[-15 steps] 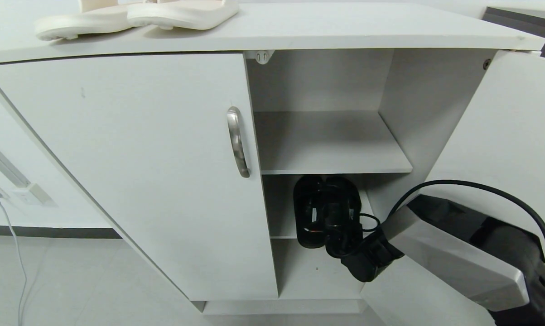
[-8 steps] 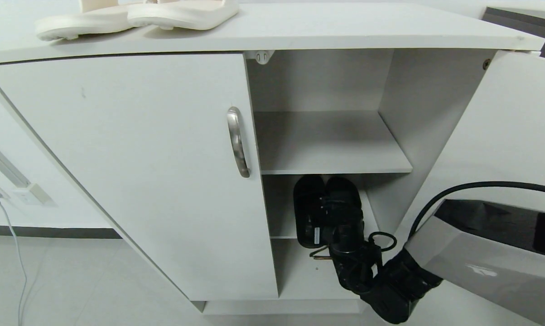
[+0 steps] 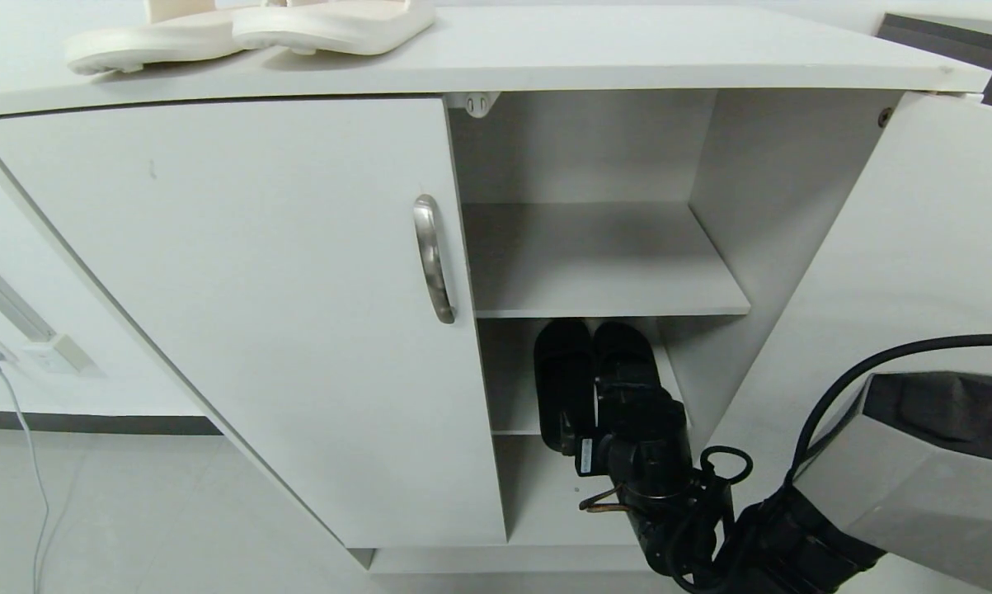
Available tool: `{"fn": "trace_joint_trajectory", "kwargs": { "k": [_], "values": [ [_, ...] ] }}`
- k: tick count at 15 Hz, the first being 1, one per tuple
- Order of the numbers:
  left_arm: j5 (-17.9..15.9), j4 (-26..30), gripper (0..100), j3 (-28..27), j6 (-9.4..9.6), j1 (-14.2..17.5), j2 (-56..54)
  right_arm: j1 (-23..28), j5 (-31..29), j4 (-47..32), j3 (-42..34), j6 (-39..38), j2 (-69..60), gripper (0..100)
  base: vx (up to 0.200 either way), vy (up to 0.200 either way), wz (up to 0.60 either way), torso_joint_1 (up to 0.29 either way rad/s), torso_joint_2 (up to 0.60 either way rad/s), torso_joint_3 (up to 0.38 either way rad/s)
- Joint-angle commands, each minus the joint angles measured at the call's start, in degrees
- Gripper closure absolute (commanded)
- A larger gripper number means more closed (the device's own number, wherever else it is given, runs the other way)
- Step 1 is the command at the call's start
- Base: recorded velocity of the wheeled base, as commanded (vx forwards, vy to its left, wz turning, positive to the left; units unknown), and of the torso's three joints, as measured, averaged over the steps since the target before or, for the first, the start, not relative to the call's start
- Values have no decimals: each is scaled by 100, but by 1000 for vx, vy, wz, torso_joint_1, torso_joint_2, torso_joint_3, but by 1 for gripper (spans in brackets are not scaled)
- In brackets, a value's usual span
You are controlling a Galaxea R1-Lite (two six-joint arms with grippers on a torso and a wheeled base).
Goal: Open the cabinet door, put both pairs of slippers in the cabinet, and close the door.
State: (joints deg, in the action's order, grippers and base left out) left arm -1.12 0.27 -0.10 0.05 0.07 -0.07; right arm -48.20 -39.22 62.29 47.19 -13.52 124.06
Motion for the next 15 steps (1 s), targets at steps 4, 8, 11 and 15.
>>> {"fn": "trace_joint_trajectory", "kwargs": {
  "k": [4,8,11,15],
  "values": [
    [-2,0,100,1,-5,1,7,-23,2,2,-8,7,-102,0,-50,0,0,1,-1,2],
    [-11,0,100,1,13,1,7,-49,-7,2,-43,25,-110,0,-200,0,0,4,2,7],
    [-11,0,100,1,21,1,7,-49,-7,2,-52,25,-110,0,-200,0,0,1,2,5],
    [-11,0,100,1,30,1,7,-49,2,28,-131,25,-102,0,0,0,0,0,0,0]
  ]
}}
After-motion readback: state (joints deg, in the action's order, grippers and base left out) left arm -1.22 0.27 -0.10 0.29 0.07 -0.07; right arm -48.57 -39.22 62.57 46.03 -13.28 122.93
